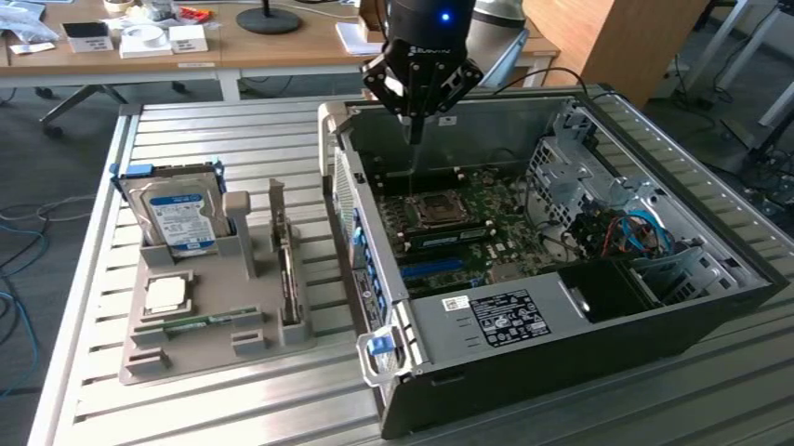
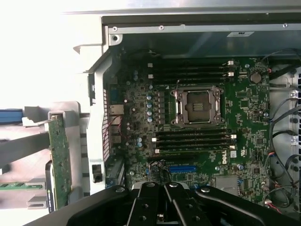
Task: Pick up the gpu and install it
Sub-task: 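Reach for the gpu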
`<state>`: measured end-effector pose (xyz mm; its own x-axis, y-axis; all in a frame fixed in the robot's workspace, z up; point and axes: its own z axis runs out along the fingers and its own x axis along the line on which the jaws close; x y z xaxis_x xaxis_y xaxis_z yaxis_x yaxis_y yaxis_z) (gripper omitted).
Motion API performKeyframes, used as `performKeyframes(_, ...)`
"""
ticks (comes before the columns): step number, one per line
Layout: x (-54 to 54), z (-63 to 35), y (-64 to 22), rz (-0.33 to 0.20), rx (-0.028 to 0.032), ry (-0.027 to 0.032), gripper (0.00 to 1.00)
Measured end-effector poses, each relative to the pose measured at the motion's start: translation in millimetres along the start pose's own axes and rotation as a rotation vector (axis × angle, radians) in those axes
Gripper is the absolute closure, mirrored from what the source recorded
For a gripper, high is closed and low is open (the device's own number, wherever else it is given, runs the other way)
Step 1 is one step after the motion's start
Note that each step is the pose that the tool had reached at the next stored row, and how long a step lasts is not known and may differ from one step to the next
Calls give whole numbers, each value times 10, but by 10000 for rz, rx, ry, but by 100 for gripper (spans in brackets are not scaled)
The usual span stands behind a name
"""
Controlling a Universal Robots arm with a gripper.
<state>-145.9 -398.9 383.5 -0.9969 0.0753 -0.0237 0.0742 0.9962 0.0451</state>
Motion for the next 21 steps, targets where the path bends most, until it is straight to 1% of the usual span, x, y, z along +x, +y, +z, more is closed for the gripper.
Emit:
performKeyframes(12,185,-3,-14,0,0,-2,89)
performKeyframes(21,401,-6,-30,0,-1,-8,89)
